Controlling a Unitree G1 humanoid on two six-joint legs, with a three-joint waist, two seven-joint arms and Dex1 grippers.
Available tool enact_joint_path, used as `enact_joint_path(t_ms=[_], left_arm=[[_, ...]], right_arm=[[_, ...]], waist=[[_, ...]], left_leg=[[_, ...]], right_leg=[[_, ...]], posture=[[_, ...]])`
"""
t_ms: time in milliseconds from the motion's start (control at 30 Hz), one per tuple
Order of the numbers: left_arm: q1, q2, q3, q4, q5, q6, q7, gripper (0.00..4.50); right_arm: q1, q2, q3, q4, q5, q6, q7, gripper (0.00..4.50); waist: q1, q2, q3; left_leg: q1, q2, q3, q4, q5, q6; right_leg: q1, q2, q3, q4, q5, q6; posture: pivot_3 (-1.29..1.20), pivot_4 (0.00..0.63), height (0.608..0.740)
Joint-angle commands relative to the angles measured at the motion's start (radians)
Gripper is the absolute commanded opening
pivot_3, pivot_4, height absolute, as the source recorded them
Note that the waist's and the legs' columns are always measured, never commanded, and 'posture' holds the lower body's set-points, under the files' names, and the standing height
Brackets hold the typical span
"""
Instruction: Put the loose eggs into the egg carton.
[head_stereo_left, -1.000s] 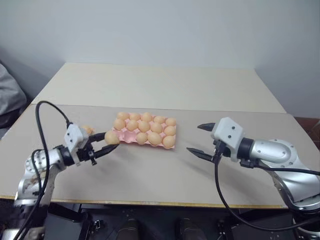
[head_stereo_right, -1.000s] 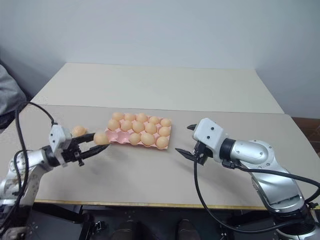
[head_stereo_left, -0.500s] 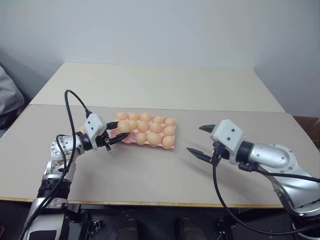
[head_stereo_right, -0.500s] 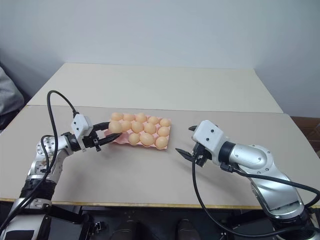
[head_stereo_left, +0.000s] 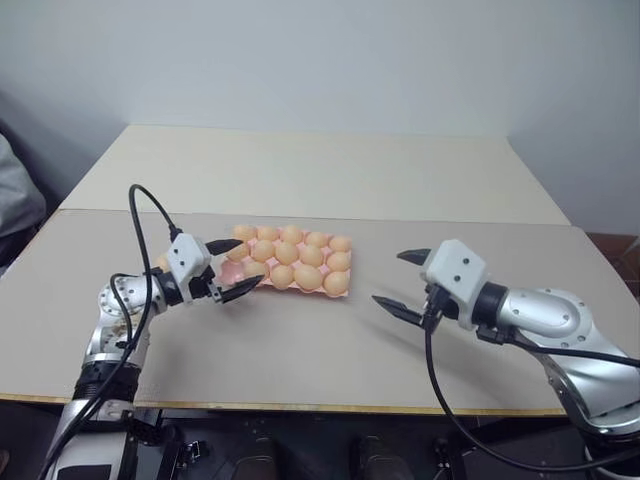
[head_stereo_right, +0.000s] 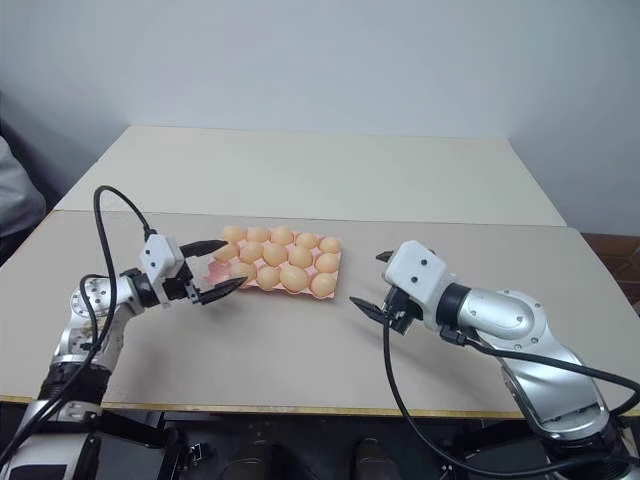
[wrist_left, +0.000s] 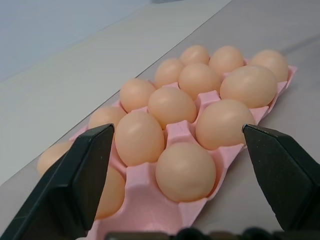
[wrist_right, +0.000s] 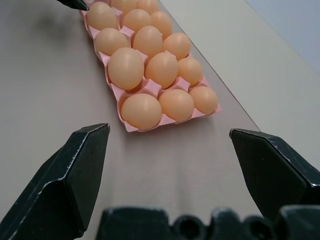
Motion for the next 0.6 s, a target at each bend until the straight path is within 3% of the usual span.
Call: enact_joint_path(t_ms=[33,300,600], left_arm=[[0.066,0.069,0.101,-0.13,-0.065,0.043,0.019,4.47],[0.338,0.196,0.313,-0.322,-0.136,0.169,0.066,4.47],[0.446,0.189,0.413,-0.396,-0.136,0.198,0.145,4.47]], right_arm=[[-0.02,-0.02,-0.041,-0.024,0.032,-0.015,0.033,4.5],[-0.01,-0.091,-0.107,-0.071,0.158,-0.036,0.176,4.5],[-0.055,-0.092,-0.053,-0.011,0.143,-0.085,0.221,4.5]], waist=[[-0.004,0.0,0.0],[-0.016,0.0,0.0],[-0.01,0.0,0.0]], left_leg=[[0.0,0.0,0.0,0.0,0.0,0.0],[0.002,0.001,0.0,0.0,0.0,0.0],[0.002,0.001,0.0,0.0,0.0,0.0]], right_leg=[[0.0,0.0,0.0,0.0,0.0,0.0],[0.001,-0.001,-0.001,0.0,-0.002,-0.003],[0.002,-0.002,-0.001,-0.001,-0.004,-0.006]], posture=[[0.0,0.15,0.74],[0.0,0.15,0.74],[0.0,0.15,0.74]])
